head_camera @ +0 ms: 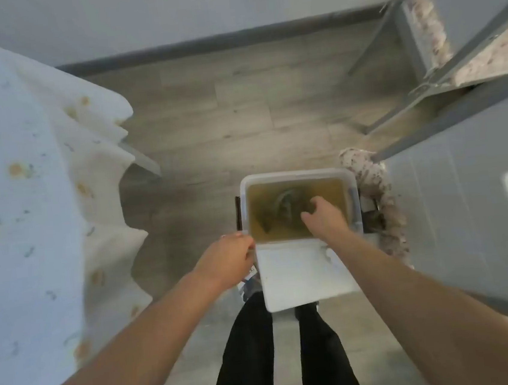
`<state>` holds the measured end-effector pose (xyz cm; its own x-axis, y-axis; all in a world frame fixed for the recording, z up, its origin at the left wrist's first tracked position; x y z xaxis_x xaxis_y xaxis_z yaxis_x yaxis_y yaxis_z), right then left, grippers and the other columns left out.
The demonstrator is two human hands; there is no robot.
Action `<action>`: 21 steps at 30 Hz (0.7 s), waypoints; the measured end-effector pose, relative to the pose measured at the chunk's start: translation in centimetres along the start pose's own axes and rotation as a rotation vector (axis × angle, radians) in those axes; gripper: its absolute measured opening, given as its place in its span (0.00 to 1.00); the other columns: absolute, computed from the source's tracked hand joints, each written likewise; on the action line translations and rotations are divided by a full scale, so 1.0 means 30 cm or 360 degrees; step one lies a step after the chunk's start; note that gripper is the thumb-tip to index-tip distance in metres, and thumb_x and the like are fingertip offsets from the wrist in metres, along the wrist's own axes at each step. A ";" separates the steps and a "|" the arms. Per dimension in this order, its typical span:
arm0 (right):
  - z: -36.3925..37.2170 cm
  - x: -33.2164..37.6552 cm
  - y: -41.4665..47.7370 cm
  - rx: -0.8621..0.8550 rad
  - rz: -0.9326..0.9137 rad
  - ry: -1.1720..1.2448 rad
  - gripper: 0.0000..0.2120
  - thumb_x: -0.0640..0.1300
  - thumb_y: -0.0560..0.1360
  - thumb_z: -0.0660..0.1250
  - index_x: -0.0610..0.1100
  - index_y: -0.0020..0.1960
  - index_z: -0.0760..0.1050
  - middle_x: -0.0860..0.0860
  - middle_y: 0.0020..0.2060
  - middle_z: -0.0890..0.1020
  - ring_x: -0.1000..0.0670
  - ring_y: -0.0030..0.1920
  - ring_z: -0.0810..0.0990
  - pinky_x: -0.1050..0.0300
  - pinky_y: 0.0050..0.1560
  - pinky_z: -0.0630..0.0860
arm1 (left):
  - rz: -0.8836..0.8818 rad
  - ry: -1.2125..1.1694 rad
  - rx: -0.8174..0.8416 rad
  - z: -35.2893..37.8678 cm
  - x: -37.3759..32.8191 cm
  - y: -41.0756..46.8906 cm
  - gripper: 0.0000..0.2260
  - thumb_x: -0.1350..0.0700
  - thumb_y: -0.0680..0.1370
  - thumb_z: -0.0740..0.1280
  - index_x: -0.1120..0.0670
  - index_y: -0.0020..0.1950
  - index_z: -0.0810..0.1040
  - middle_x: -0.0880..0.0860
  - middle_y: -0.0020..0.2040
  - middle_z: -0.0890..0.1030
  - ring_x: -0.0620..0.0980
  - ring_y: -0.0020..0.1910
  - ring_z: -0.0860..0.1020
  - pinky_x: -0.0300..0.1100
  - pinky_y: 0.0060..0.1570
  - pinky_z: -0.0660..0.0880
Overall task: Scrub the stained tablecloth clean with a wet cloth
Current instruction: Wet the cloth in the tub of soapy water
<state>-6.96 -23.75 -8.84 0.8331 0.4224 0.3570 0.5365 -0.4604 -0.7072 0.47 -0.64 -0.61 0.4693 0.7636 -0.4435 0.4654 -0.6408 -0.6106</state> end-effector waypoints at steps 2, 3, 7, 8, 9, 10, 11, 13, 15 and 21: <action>0.025 0.007 0.089 -0.0042 0.0024 -0.0159 0.35 0.55 0.79 0.66 0.47 0.80 0.55 0.43 0.66 0.76 0.41 0.63 0.77 0.44 0.59 0.78 | -0.0083 -0.0033 -0.0049 0.044 0.016 0.069 0.11 0.55 0.84 0.59 0.53 0.60 0.80 0.50 0.57 0.80 0.47 0.50 0.78 0.42 0.50 0.75; 0.046 0.007 0.134 -0.0035 0.0014 -0.0226 0.37 0.57 0.78 0.66 0.49 0.80 0.53 0.42 0.66 0.75 0.40 0.63 0.77 0.43 0.59 0.78 | -0.0113 -0.0052 -0.0042 0.066 0.016 0.096 0.11 0.56 0.84 0.59 0.53 0.61 0.79 0.50 0.58 0.79 0.47 0.50 0.77 0.41 0.49 0.72; 0.150 0.043 0.243 0.0001 -0.0208 -0.0478 0.30 0.58 0.78 0.65 0.49 0.76 0.61 0.42 0.61 0.75 0.40 0.58 0.78 0.45 0.56 0.78 | -0.0124 -0.0170 0.0003 0.129 0.006 0.178 0.12 0.54 0.85 0.60 0.53 0.66 0.76 0.49 0.60 0.76 0.44 0.53 0.72 0.38 0.52 0.66; 0.171 0.055 0.249 0.0077 -0.0311 -0.0546 0.24 0.55 0.79 0.65 0.48 0.72 0.66 0.43 0.59 0.76 0.40 0.55 0.79 0.45 0.55 0.79 | -0.0115 -0.0176 -0.0031 0.136 0.008 0.189 0.12 0.54 0.85 0.61 0.52 0.67 0.76 0.48 0.59 0.75 0.43 0.52 0.71 0.38 0.52 0.65; 0.197 0.056 0.258 0.0154 -0.0414 -0.0623 0.19 0.53 0.79 0.65 0.48 0.68 0.70 0.44 0.58 0.76 0.41 0.54 0.79 0.45 0.54 0.79 | -0.0140 -0.0162 -0.0037 0.145 0.011 0.201 0.12 0.53 0.85 0.61 0.52 0.66 0.75 0.48 0.57 0.74 0.43 0.51 0.70 0.38 0.51 0.65; 0.210 0.052 0.262 0.0220 -0.0488 -0.0699 0.14 0.50 0.80 0.64 0.49 0.64 0.72 0.46 0.56 0.77 0.42 0.53 0.80 0.45 0.54 0.79 | -0.0167 -0.0142 -0.0054 0.152 0.014 0.211 0.11 0.52 0.85 0.61 0.53 0.66 0.75 0.47 0.55 0.72 0.43 0.50 0.69 0.38 0.50 0.65; 0.210 0.043 0.263 0.0230 -0.0509 -0.0759 0.10 0.49 0.79 0.64 0.50 0.60 0.74 0.47 0.53 0.79 0.43 0.51 0.80 0.45 0.52 0.80 | -0.0199 -0.0114 -0.0044 0.153 0.017 0.216 0.11 0.52 0.85 0.61 0.53 0.65 0.75 0.47 0.54 0.71 0.44 0.49 0.69 0.38 0.49 0.65; 0.182 0.008 0.279 0.0108 -0.0370 -0.0710 0.06 0.49 0.78 0.64 0.50 0.54 0.77 0.49 0.48 0.80 0.44 0.49 0.81 0.49 0.48 0.80 | -0.0244 -0.0065 0.0015 0.160 0.026 0.230 0.10 0.53 0.85 0.61 0.54 0.63 0.75 0.49 0.55 0.72 0.44 0.48 0.70 0.38 0.49 0.66; 0.153 -0.020 0.290 -0.0090 -0.0145 -0.0600 0.04 0.46 0.79 0.65 0.48 0.53 0.77 0.49 0.47 0.81 0.45 0.49 0.81 0.53 0.47 0.77 | -0.0266 -0.0060 0.0043 0.170 0.033 0.244 0.10 0.53 0.85 0.61 0.54 0.63 0.75 0.49 0.55 0.73 0.44 0.48 0.71 0.38 0.49 0.67; 0.171 -0.030 0.243 -0.0174 0.0109 -0.0425 0.05 0.45 0.80 0.65 0.47 0.53 0.78 0.49 0.46 0.80 0.47 0.45 0.79 0.52 0.45 0.77 | -0.0456 -0.0284 0.0029 0.184 0.017 0.286 0.08 0.52 0.85 0.61 0.51 0.61 0.77 0.50 0.53 0.80 0.46 0.46 0.78 0.38 0.45 0.73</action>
<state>-4.48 -23.49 -17.46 0.8107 0.5714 0.1274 0.5038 -0.5701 -0.6490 0.55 -5.30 -9.69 0.1819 0.9155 -0.3589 0.5450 -0.3976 -0.7381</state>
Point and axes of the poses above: each hand's wrist, its own y-axis towards the middle knuckle, its own z-axis out of the palm, x = y × z, the point moved 1 cm from there along y, towards the middle knuckle
